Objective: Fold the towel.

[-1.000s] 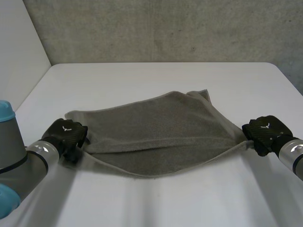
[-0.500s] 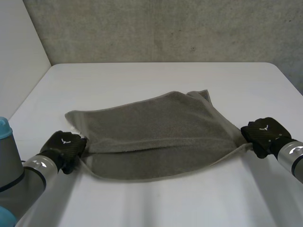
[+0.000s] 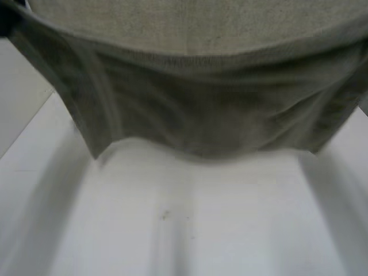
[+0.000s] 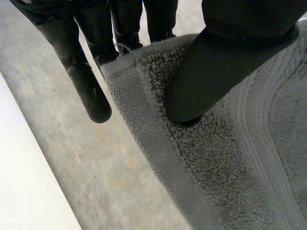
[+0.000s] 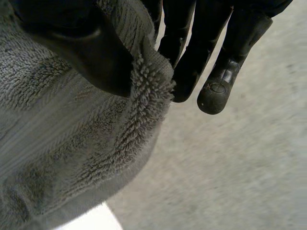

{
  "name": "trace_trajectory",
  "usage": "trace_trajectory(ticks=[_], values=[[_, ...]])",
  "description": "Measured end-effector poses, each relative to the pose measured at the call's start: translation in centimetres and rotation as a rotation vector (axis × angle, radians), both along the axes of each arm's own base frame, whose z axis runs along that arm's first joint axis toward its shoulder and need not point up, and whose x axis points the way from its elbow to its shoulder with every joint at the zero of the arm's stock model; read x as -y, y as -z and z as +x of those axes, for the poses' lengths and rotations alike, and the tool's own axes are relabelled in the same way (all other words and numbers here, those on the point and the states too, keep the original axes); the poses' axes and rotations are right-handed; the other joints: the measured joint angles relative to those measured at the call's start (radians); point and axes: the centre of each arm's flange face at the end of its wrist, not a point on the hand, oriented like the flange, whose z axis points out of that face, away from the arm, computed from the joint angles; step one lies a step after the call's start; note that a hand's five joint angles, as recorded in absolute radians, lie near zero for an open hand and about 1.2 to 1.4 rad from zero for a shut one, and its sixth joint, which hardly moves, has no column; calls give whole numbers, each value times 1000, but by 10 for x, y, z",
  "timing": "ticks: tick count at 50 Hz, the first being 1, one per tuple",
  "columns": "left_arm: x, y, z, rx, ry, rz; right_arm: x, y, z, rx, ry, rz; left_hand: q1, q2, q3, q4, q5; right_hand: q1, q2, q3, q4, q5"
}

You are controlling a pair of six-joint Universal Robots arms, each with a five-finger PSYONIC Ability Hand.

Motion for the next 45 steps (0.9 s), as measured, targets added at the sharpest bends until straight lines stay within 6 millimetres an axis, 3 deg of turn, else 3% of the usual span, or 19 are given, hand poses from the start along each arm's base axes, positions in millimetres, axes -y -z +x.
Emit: trace_trajectory(ticks=[3,7,13,18,21,23,26,29,31,32,36,39,42,45], values=[[-2,-4,1,-11,5,21,-4,-15,-2,14,2,38,3,0,0,0,0,0,0,0,0,0],[7,11,-1,3,3,93,8,-4,-3,13,-1,168,4,0,0,0,0,0,0,0,0,0],[41,66,-7,51,-4,284,39,51,5,-71,-27,412,4,0,0,0,0,0,0,0,0,0],[76,119,-18,95,-1,442,65,109,22,-205,-38,565,4,0,0,0,0,0,0,0,0,0],[97,135,-27,110,8,475,80,132,32,-259,-20,593,4,0,0,0,0,0,0,0,0,0],[108,137,-34,112,17,469,90,137,39,-271,-8,568,4,0,1,0,0,0,0,0,0,0],[131,120,-49,93,35,387,115,129,53,-241,17,431,4,1,1,1,0,0,0,0,0,0],[147,95,-60,59,42,283,137,102,64,-156,33,242,4,1,1,1,0,0,0,0,0,0],[158,73,-67,25,45,194,149,70,71,-62,36,72,5,1,1,1,0,0,0,0,0,0],[163,52,-70,-10,39,114,153,47,73,7,31,-42,5,1,1,1,0,0,0,0,0,0],[166,-23,-65,-163,1,-188,149,-19,74,198,-11,-327,5,1,1,2,0,0,0,1,0,0],[161,-54,-58,-243,-16,-332,144,-40,72,267,-34,-407,5,1,1,2,5,0,0,1,0,0],[162,-58,-55,-273,-26,-373,142,-38,72,291,-41,-386,5,1,1,2,5,0,0,1,0,3],[170,-35,-56,-257,-34,-311,144,-14,72,273,-34,-276,5,1,1,2,5,0,0,1,0,3]])
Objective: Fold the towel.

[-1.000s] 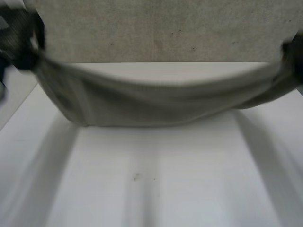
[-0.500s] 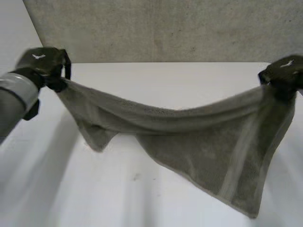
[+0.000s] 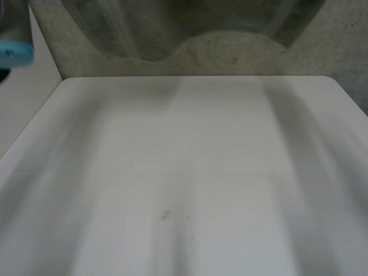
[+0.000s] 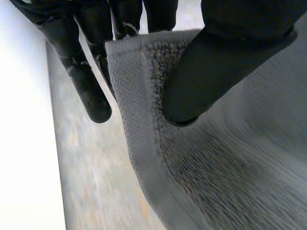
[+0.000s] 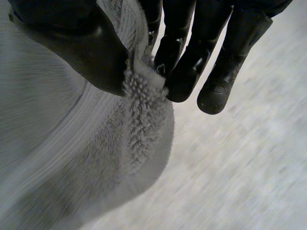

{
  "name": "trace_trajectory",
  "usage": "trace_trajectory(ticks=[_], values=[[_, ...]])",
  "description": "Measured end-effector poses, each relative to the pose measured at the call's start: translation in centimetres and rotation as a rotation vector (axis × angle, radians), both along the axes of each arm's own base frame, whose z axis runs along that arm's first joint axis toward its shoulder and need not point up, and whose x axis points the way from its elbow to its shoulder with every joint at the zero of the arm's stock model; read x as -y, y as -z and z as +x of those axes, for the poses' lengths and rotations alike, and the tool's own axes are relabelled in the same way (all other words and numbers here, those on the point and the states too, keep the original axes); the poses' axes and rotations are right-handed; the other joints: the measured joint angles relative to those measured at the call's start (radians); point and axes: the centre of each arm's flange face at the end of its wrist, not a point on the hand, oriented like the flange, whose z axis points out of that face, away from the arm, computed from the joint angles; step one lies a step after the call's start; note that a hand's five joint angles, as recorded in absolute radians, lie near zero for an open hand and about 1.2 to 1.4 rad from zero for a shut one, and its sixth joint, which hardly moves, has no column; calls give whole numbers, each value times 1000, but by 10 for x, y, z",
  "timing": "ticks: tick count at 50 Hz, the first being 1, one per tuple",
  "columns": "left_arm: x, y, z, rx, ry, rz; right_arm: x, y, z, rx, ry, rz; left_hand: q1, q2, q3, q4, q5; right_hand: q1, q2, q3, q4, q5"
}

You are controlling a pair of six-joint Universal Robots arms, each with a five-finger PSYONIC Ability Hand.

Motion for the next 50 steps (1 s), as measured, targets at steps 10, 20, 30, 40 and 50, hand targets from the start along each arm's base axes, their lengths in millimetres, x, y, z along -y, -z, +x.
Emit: trace_trajectory(ticks=[10,20,30,40,50], values=[[3,176,3,167,14,502,-20,156,9,-212,-75,610,3,0,0,0,0,0,0,0,0,0],[-51,300,13,286,83,819,-76,278,3,-450,-155,864,3,0,0,1,0,0,0,0,0,0],[-87,321,22,317,101,907,-97,288,-17,-483,-104,897,3,0,0,1,0,0,0,0,0,0],[-106,288,36,307,72,876,-105,254,-45,-444,-23,872,3,0,0,1,0,0,0,0,0,0],[-155,227,57,373,47,804,-144,201,-76,-587,60,875,3,0,0,1,0,0,0,0,0,0]])
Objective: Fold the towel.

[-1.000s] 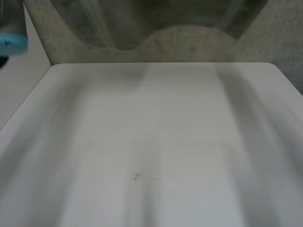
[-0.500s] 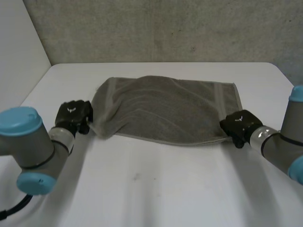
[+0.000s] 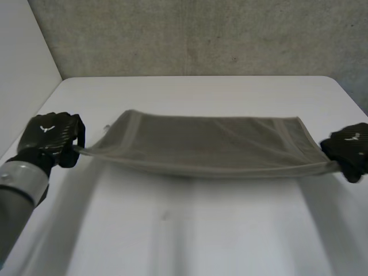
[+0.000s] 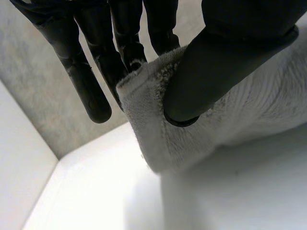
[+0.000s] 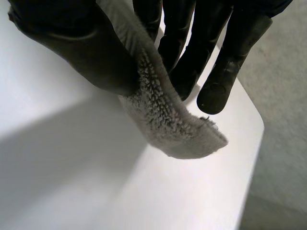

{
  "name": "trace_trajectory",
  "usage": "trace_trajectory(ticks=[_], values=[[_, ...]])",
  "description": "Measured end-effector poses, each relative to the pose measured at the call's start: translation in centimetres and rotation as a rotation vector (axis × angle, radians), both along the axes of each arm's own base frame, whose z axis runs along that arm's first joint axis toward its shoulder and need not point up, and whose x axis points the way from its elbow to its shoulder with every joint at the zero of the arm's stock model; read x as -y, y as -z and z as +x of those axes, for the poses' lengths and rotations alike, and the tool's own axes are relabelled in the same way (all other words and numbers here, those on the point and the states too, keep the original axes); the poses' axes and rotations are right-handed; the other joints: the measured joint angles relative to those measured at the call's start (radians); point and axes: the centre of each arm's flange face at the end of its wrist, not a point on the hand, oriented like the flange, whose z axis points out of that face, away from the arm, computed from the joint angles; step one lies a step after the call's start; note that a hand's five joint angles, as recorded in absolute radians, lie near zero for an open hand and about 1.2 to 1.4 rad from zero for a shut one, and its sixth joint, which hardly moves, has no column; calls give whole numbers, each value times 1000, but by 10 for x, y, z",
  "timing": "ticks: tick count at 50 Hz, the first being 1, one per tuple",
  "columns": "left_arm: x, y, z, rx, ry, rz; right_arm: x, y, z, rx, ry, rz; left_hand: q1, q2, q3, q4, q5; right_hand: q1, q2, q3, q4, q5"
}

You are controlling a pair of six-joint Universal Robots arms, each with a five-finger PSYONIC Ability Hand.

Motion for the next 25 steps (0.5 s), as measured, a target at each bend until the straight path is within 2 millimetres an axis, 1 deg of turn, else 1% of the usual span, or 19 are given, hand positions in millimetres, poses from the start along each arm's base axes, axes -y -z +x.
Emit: trace_trajectory(ticks=[1,4,6,9,11,13,14,17,19,23,24,25], values=[[-9,-5,0,15,22,-10,-4,-5,-6,-36,2,4,0,0,0,0,0,0,0,0,0,0],[-25,-11,-1,43,78,-24,-10,-14,-18,-126,-1,11,1,0,0,0,0,0,0,0,0,0],[-32,-11,-2,55,109,-26,-11,-18,-23,-171,-5,10,1,0,0,0,0,0,0,0,0,0],[-35,-6,-4,69,142,-16,-8,-20,-28,-210,-11,10,1,0,0,0,0,0,0,0,0,0],[-33,-2,-5,74,153,-2,-5,-18,-29,-220,-12,15,2,0,0,0,0,0,0,0,0,0],[-27,6,-7,81,162,25,2,-12,-31,-224,-15,31,2,0,0,0,0,0,0,0,0,0],[-21,13,-8,85,164,48,8,-6,-32,-226,-15,46,2,0,0,0,0,0,0,0,0,0],[-7,25,-11,90,165,87,20,9,-32,-229,-15,81,5,0,0,0,0,0,0,0,0,0],[11,37,-14,95,164,125,31,24,-30,-237,-18,115,5,0,0,0,1,0,0,0,0,7],[36,49,-20,101,162,155,44,38,-24,-252,-29,143,5,0,0,0,4,0,0,0,0,12],[49,53,-23,105,160,156,52,44,-17,-264,-41,146,5,0,0,0,4,0,0,0,0,13],[53,54,-24,107,159,154,55,45,-15,-267,-42,143,5,0,0,0,4,0,0,0,0,14]])
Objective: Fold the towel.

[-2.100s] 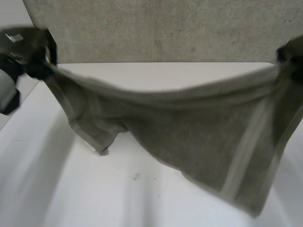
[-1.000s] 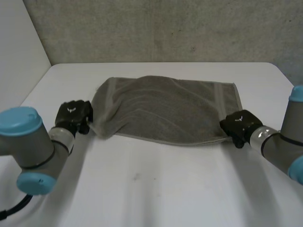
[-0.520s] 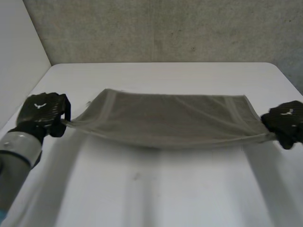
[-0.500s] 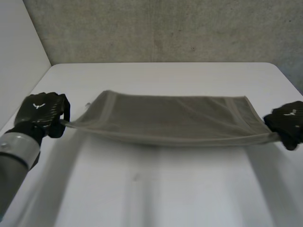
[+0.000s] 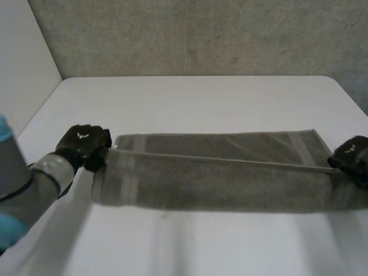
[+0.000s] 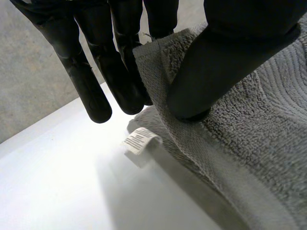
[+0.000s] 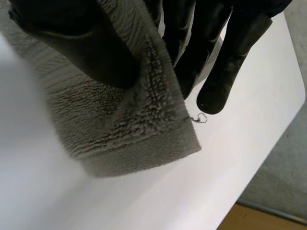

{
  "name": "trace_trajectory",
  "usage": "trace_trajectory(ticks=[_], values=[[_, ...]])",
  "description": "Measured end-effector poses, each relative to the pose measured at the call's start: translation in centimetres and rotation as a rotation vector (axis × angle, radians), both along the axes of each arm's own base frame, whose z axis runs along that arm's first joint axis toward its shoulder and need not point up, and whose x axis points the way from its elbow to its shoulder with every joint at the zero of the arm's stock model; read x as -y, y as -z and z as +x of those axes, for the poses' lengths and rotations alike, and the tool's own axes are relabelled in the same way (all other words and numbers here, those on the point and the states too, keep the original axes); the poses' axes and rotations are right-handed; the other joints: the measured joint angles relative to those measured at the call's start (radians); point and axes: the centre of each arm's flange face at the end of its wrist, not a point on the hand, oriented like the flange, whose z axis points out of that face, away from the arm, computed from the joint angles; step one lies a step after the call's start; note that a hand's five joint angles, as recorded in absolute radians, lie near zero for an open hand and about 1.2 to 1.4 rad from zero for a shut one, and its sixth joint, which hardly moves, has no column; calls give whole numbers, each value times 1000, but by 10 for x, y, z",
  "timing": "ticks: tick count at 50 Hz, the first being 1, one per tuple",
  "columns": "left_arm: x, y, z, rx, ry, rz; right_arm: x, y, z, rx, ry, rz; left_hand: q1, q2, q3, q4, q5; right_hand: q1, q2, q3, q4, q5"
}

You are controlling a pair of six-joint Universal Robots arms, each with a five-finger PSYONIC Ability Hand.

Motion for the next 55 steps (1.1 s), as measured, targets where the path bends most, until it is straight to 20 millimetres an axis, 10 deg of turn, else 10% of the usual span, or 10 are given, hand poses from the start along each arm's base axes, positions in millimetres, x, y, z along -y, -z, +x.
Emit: trace_trajectory(ticks=[6,12,17,23,30,44,49,55], values=[[64,-32,-17,-12,-34,-166,52,-23,35,33,-12,-195,0,0,0,0,0,0,0,0,0,2],[108,-118,-37,-104,-82,-463,96,-85,74,197,-8,-520,5,0,0,0,0,0,0,0,0,5],[117,-220,-38,-304,-167,-773,109,-200,82,508,-17,-985,5,0,0,0,0,0,0,0,0,5],[108,-273,-26,-485,-233,-937,96,-242,78,635,-43,-1112,5,0,0,0,0,0,0,0,0,6],[115,-201,-23,-411,-262,-729,88,-185,83,598,-38,-869,5,0,0,0,2,0,0,0,0,6],[76,-9,-12,-243,-188,-324,52,10,90,469,-109,-309,5,0,1,0,2,0,0,1,0,6],[56,25,-10,-217,-136,-243,37,40,84,389,-111,-243,5,0,1,0,2,0,0,1,0,6],[35,25,11,-148,-168,-160,15,18,73,321,-119,-233,5,0,1,0,2,0,0,1,0,6]])
